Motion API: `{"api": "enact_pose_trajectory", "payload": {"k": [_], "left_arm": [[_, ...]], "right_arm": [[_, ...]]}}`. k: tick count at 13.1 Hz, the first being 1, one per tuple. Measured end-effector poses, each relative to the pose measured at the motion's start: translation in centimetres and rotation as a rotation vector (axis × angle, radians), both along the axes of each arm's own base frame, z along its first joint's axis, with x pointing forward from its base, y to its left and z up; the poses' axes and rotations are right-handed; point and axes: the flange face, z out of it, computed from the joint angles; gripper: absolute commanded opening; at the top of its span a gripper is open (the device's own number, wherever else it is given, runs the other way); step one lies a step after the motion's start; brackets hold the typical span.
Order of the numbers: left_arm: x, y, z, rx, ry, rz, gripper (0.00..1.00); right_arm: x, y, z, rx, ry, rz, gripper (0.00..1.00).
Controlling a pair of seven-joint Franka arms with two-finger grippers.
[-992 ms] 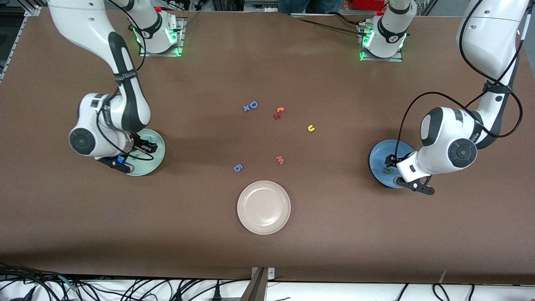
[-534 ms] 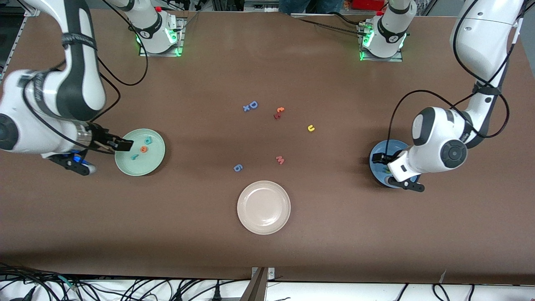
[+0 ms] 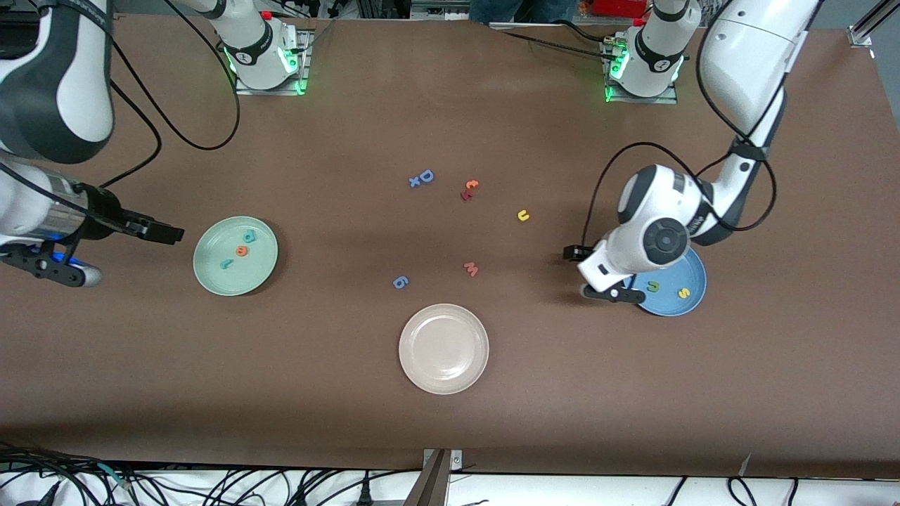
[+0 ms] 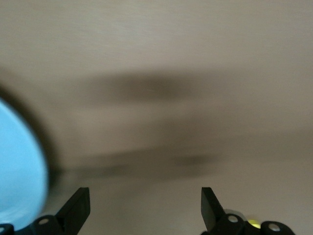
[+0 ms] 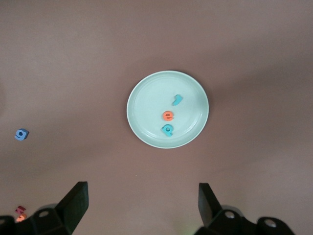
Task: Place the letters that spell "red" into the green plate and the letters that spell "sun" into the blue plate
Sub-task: 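Move the left gripper to the yellow u while the right gripper withdraws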
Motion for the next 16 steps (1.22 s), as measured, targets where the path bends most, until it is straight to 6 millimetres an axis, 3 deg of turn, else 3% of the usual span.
{"api": "enact_pose_trajectory", "payload": {"k": [2,4,11,16], "left_arm": [[-1.3,-3.8,1.5,0.01,-0.024,0.011,1.0],[-2.8,-5.7,3.5,0.012,-0.048,-0.001,1.0],[-10.9,-8.0,6.7,-0.017,-0.168,-0.044,1.0],[-13.9,-8.7,5.6,-0.063,-0.25,-0.047,1.0]], "right_arm": [[-0.1,-0.1,0.8,0.005,-0.015,0.007,0.99],[0.0,0.1,1.1,0.0,-0.02,0.013,0.99],[0.2,0.2,2.1,-0.048,-0.038,0.108,0.99],[0.1,-1.1,2.7,-0.042,-0.095,0.127,0.99]]}}
